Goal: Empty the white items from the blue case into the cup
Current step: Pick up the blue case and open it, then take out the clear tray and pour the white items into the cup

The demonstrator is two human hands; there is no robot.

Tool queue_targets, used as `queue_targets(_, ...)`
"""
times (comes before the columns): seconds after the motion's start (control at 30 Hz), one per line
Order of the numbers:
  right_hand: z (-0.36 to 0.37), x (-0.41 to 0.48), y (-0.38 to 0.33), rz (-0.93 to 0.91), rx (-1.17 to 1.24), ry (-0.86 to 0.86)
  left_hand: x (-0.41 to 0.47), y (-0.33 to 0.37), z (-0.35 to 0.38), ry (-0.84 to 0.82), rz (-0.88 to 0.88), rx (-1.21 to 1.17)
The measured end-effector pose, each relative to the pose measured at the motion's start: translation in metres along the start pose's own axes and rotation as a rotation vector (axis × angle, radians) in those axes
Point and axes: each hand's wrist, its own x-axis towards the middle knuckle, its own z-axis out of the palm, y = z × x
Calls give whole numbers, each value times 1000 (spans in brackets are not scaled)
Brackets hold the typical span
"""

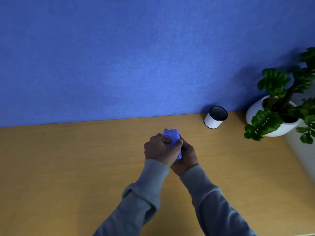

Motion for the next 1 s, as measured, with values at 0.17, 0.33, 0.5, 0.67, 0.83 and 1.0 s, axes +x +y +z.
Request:
queue_targets(0.17,1,-3,-2,-22,0,18,0,-1,0,-3,19,17)
queue_targets(0.33,2,-5,-2,-10,9,24,-2,-1,-2,-45,2,5)
queue_targets(0.5,3,-6,-7,-42,5,29,4,8,-24,-29,-105,-145)
queue_targets(0.67,8,-5,-15,-88,27,9,19,2,-54,-10,-70,-178)
queue_targets(0.83,9,-3,-23,-78,31,16,36,-23,-62,9,-129,-133)
queue_targets(1.0,5,2,-28,-83,51,3,55,-58,-47,-10,-207,-30)
